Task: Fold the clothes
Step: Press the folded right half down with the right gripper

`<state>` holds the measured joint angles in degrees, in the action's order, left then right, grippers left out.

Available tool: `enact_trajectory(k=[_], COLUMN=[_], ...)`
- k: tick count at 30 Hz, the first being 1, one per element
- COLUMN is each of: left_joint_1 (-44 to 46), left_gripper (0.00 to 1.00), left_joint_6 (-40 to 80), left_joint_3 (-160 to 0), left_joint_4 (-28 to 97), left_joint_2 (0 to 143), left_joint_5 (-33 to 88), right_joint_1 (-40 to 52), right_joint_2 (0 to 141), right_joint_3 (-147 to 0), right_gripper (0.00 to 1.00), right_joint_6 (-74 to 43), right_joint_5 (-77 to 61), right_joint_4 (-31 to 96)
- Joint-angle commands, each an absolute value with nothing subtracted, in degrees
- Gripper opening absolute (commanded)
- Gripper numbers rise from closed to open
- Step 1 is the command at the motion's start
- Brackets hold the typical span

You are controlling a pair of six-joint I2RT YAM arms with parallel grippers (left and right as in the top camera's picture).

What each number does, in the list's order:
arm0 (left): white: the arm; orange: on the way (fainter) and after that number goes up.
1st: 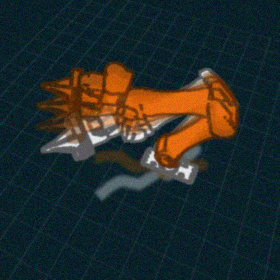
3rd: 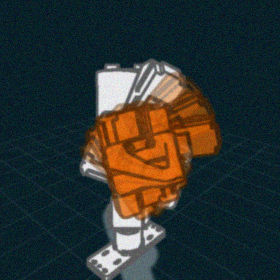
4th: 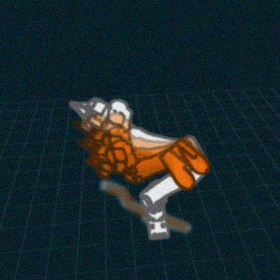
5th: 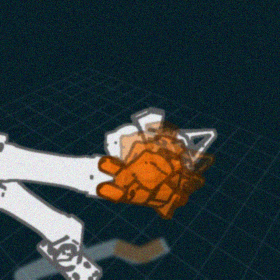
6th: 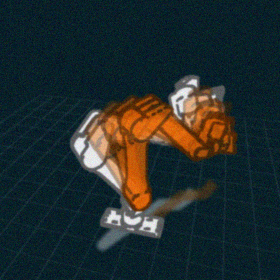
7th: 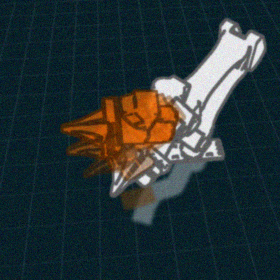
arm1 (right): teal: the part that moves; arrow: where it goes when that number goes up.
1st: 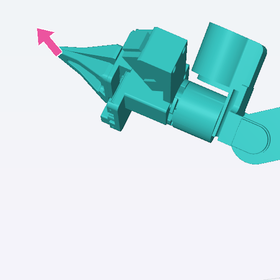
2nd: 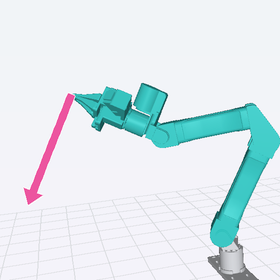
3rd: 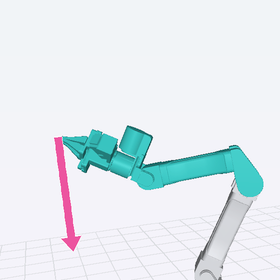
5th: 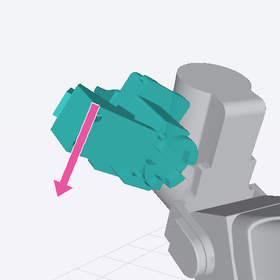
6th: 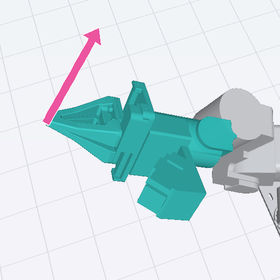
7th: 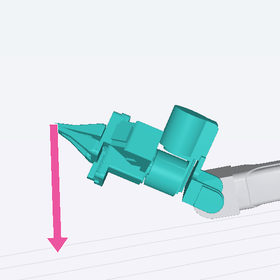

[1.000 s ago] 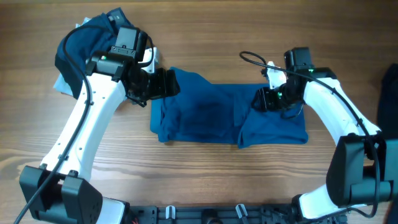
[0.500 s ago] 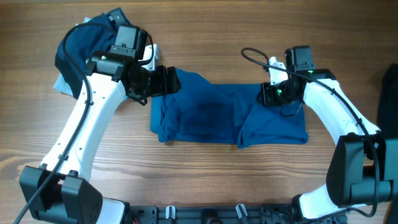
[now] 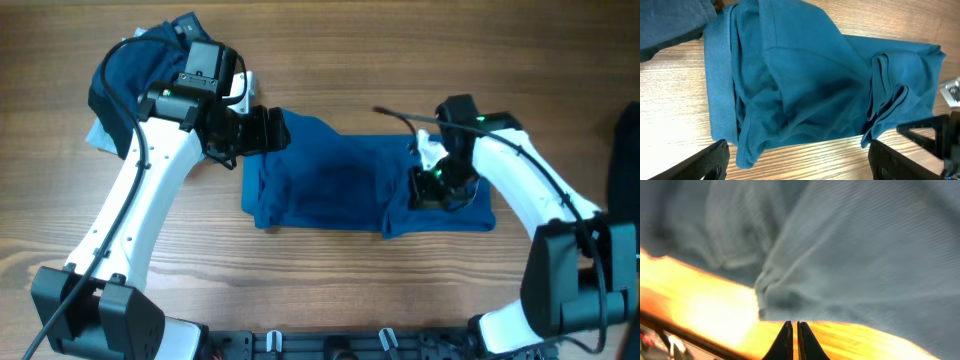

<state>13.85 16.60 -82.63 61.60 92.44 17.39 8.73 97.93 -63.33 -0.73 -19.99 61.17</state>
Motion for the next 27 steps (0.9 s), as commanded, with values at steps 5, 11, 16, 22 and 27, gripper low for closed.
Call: enact_trajectory(k=[5, 11, 16, 22, 27], left_joint_1=[13.5, 13.5, 13.5, 13.5, 13.5], left_gripper=[0.89, 0.89, 0.89, 0.89, 0.89], left_joint_6=[15.2, 15.2, 15.2, 15.2, 15.2], left_joint_3=[-83.3, -83.3, -83.3, -83.3, -83.3], left_joint_4=[61.5, 62.2, 63.9, 63.7, 62.3], left_joint_2=[91.6, 91.6, 91.6, 91.6, 91.6], left_joint_5=[16.8, 16.8, 16.8, 16.8, 16.8], right_joint_1=[9.9, 9.3, 9.4, 10.7, 10.6], right_joint_2=[84.0, 94.6, 104.0, 98.8, 93.6], right_joint_3=[-63.2, -63.2, -63.2, -63.2, -63.2], right_gripper=[0.04, 0.04, 0.04, 0.04, 0.04], right_joint_6=[-12.3, -15.7, -12.4, -4.6, -4.7], right_joint_5=[-11.0, -7.4, -15.4, -15.2, -14.8], right_joint_4=[49.4, 39.0, 43.4, 59.7, 63.7])
